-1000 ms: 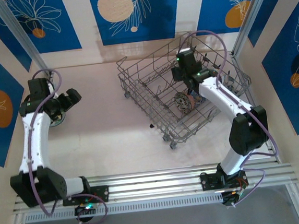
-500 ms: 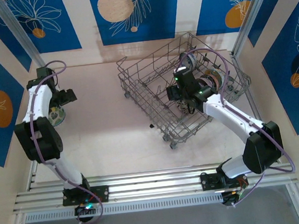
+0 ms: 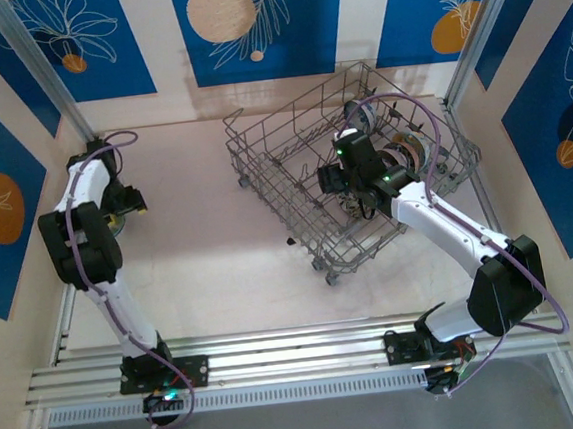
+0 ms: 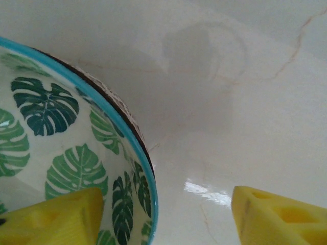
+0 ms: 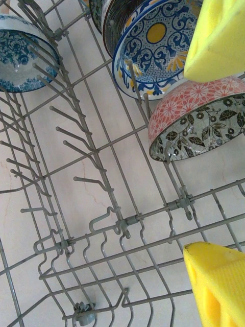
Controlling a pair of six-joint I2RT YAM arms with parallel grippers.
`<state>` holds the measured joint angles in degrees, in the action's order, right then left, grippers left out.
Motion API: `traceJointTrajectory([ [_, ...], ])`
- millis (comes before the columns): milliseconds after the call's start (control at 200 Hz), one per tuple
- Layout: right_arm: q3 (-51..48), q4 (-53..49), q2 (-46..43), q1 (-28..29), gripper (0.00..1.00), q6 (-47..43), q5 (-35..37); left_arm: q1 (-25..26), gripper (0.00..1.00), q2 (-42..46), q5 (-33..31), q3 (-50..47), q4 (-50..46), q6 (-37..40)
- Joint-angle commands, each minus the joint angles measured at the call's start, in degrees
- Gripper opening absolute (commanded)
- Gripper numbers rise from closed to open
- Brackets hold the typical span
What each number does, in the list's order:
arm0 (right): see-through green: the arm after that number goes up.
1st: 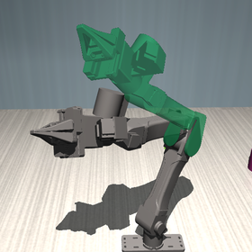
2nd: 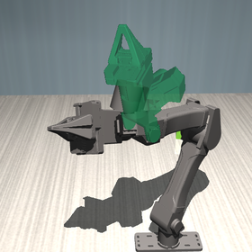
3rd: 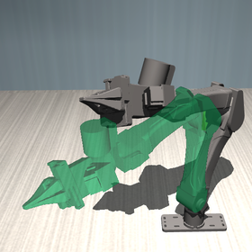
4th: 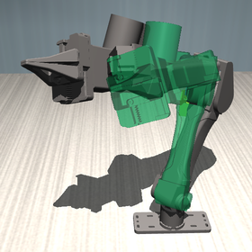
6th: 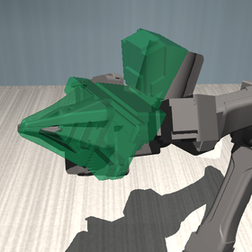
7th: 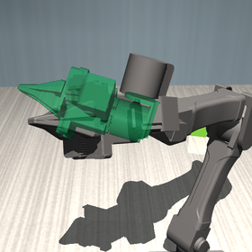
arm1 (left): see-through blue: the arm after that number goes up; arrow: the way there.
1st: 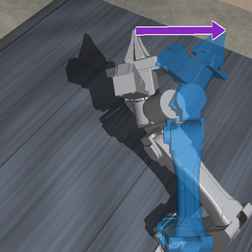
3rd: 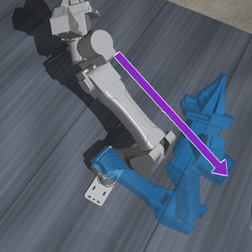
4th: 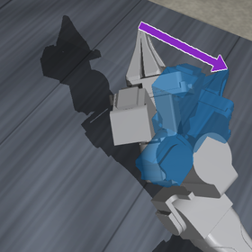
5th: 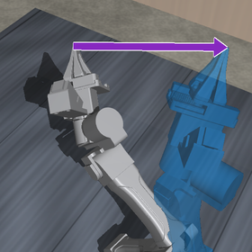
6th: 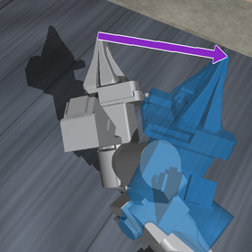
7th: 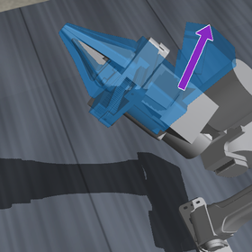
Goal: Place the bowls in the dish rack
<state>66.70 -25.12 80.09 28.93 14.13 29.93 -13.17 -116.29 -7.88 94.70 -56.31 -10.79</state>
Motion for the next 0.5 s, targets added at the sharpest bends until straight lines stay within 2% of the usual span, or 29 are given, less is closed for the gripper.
traceJointTrajectory([
  [0, -0.6, 0.4, 0.4, 0.5, 0.82, 1.1, -2.0, -0.6, 0.61, -1.3, -2.1, -0.9, -1.3, 0.0],
  [150, -0.7, 0.2, 0.7, 0.7, 0.82, 0.9, -2.2, -0.6, 0.49, -2.5, -3.2, -1.3, -1.8, 0.2],
  [415, -1.0, 0.6, 0.8, 0.7, 0.81, 0.9, -2.3, -0.2, 0.21, -1.3, -2.1, -3.2, -2.0, 0.3],
  [495, -1.1, 0.7, 0.7, 0.9, 0.81, 1.0, -2.4, 0.4, 0.18, 0.0, -1.0, -4.2, -2.1, 0.3],
])
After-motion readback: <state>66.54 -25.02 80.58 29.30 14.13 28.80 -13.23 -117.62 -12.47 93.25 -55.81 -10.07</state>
